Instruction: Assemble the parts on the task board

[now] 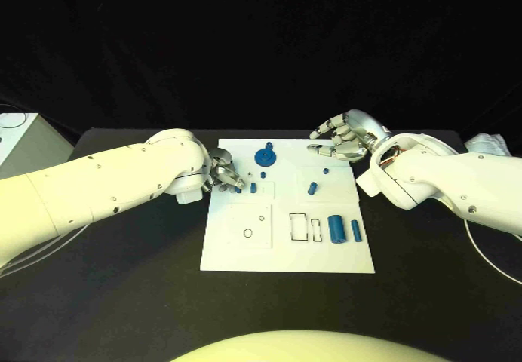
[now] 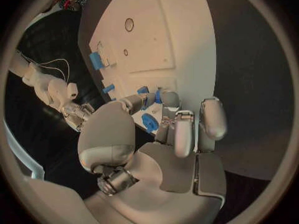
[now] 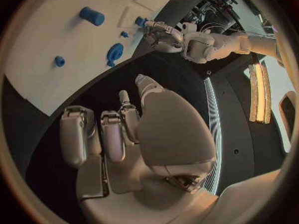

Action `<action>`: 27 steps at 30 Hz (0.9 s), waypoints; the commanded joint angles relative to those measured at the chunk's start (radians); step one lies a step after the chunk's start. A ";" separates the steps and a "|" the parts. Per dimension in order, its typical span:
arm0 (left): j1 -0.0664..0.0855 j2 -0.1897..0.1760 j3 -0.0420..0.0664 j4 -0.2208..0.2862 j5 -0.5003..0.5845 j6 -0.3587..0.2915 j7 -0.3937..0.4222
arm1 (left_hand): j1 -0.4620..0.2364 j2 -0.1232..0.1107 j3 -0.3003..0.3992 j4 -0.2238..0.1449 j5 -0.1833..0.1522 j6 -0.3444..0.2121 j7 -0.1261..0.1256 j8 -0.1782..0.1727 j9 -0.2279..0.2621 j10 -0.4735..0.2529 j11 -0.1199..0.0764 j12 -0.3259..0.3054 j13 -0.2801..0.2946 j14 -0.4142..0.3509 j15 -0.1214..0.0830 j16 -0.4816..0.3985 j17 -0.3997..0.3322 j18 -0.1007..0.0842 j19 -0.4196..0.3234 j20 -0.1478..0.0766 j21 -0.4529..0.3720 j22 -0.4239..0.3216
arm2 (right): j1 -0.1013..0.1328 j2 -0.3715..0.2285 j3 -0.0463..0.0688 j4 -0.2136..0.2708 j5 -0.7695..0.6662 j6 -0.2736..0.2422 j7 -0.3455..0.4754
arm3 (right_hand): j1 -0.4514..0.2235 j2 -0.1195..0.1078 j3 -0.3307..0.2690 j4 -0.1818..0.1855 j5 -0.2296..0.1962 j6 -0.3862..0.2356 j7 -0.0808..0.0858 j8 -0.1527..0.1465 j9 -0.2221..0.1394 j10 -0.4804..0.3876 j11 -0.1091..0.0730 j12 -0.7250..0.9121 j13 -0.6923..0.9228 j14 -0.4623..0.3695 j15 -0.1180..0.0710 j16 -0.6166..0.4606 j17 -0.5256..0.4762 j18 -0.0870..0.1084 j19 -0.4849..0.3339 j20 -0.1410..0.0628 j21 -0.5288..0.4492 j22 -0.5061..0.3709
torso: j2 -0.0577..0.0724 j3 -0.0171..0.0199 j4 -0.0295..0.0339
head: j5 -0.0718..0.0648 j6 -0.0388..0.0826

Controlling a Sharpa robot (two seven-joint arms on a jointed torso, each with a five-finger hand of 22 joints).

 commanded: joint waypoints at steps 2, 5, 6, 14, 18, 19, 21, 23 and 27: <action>-0.007 0.011 -0.005 -0.002 -0.015 0.030 -0.004 | -0.005 0.006 0.196 -0.205 0.002 0.008 -0.005 -0.005 -0.002 0.016 -0.005 0.005 0.004 0.104 -0.011 0.003 0.263 -0.013 0.009 -0.002 0.005 0.003 | 0.000 -0.001 0.000 0.002 -0.002 0.011 0.005 | -0.007 -0.004 0.004 0.001 0.003 0.002 0.001 0.002 -0.001 -0.007 -0.001 -0.003 0.078 0.091 0.001 -0.006 0.207 0.007 0.033 0.002 -0.004 0.169 | 0.000 -0.0002 -0.0004 | -0.002 -0.001; -0.007 0.014 -0.005 -0.004 -0.017 0.024 -0.004 | -0.009 0.006 0.186 -0.198 0.000 0.010 -0.008 -0.005 -0.004 0.021 -0.007 0.004 0.002 0.104 -0.012 0.003 0.263 -0.014 0.010 -0.003 0.004 0.002 | 0.000 -0.001 0.000 0.002 -0.002 0.011 0.005 | -0.007 -0.004 0.004 0.001 0.003 0.002 0.001 0.002 -0.001 -0.007 -0.001 -0.003 0.078 0.091 0.001 -0.006 0.207 0.007 0.033 0.002 -0.004 0.169 | 0.000 -0.0004 0.0002 | -0.002 -0.001; -0.007 0.015 -0.005 -0.004 -0.018 0.022 -0.004 | -0.010 0.005 0.180 -0.194 -0.002 0.010 -0.009 -0.004 -0.005 0.022 -0.007 0.003 0.001 0.104 -0.013 0.003 0.263 -0.014 0.011 -0.003 0.003 0.002 | 0.000 -0.002 0.000 0.002 -0.002 0.011 0.005 | -0.010 -0.006 0.007 0.002 0.007 0.002 0.001 0.002 -0.002 -0.008 -0.001 -0.003 0.077 0.091 0.001 -0.006 0.206 0.008 0.033 0.002 -0.007 0.168 | 0.000 -0.0005 0.0006 | -0.004 -0.001; -0.007 0.017 -0.005 -0.007 -0.023 0.020 -0.003 | -0.018 -0.039 0.050 -0.126 -0.017 0.007 -0.022 -0.002 -0.016 0.032 -0.015 -0.003 -0.007 0.104 -0.019 0.003 0.263 -0.014 0.013 -0.008 -0.014 -0.009 | 0.000 -0.002 0.000 0.002 -0.002 0.010 0.005 | -0.011 -0.007 0.008 0.002 0.007 0.002 0.001 0.002 -0.002 -0.008 -0.001 -0.003 0.077 0.091 0.001 -0.006 0.206 0.007 0.033 0.002 -0.006 0.168 | -0.001 0.0000 0.0002 | -0.004 -0.003; -0.007 0.014 -0.005 -0.006 -0.026 0.027 -0.003 | -0.021 -0.064 -0.027 -0.079 -0.020 0.016 -0.027 -0.005 -0.028 0.029 -0.018 -0.003 -0.008 0.104 -0.021 0.003 0.263 -0.014 0.014 -0.010 -0.021 -0.013 | 0.000 -0.003 0.000 0.002 -0.002 0.010 0.006 | -0.011 -0.007 0.008 0.002 0.007 0.002 0.001 0.002 -0.002 -0.008 -0.001 -0.003 0.077 0.091 0.001 -0.006 0.206 0.007 0.033 0.002 -0.006 0.168 | -0.001 -0.0007 0.0009 | -0.005 -0.002; -0.007 0.013 -0.005 -0.006 -0.026 0.027 -0.003 | -0.021 -0.069 -0.046 -0.066 -0.020 0.019 -0.027 -0.006 -0.031 0.028 -0.018 -0.003 -0.009 0.104 -0.021 0.003 0.263 -0.014 0.015 -0.010 -0.022 -0.014 | 0.000 -0.003 0.000 0.002 -0.002 0.010 0.006 | -0.011 -0.007 0.008 0.002 0.007 0.002 0.001 0.002 -0.002 -0.008 -0.001 -0.003 0.077 0.091 0.001 -0.006 0.206 0.007 0.033 0.002 -0.006 0.168 | -0.001 -0.0011 0.0015 | -0.005 -0.002; -0.007 0.011 -0.006 -0.006 -0.028 0.027 -0.004 | -0.019 -0.077 -0.092 -0.038 -0.022 0.024 -0.027 -0.007 -0.037 0.027 -0.019 -0.002 -0.008 0.104 -0.022 0.003 0.263 -0.014 0.016 -0.011 -0.025 -0.016 | 0.000 -0.003 0.000 0.001 -0.002 0.009 0.006 | -0.011 -0.007 0.008 0.002 0.007 0.002 0.001 0.002 -0.002 -0.008 -0.001 -0.003 0.077 0.091 0.001 -0.006 0.206 0.007 0.033 0.002 -0.006 0.168 | -0.001 -0.0009 0.0018 | -0.005 -0.003; -0.007 0.010 -0.006 -0.005 -0.030 0.026 -0.004 | -0.013 -0.078 -0.111 -0.026 -0.022 0.025 -0.027 -0.008 -0.040 0.027 -0.019 -0.001 -0.007 0.104 -0.022 0.003 0.263 -0.014 0.017 -0.011 -0.026 -0.016 | 0.000 -0.003 0.000 0.001 -0.002 0.009 0.006 | -0.011 -0.007 0.008 0.002 0.007 0.002 0.001 0.002 -0.002 -0.008 -0.001 -0.003 0.077 0.091 0.001 -0.006 0.206 0.007 0.033 0.002 -0.006 0.168 | -0.001 -0.0011 0.0019 | -0.005 -0.002; -0.007 0.006 -0.006 -0.003 -0.034 0.019 -0.004 | -0.005 -0.088 -0.172 0.011 -0.024 0.029 -0.027 -0.009 -0.046 0.025 -0.018 0.000 -0.007 0.104 -0.022 0.003 0.263 -0.014 0.018 -0.011 -0.029 -0.017 | 0.000 -0.003 0.000 0.001 -0.002 0.008 0.006 | -0.011 -0.007 0.008 0.002 0.007 0.002 0.001 0.002 -0.002 -0.008 -0.001 -0.003 0.077 0.091 0.001 -0.006 0.206 0.007 0.033 0.002 -0.006 0.168 | -0.001 -0.0017 0.0007 | -0.004 -0.001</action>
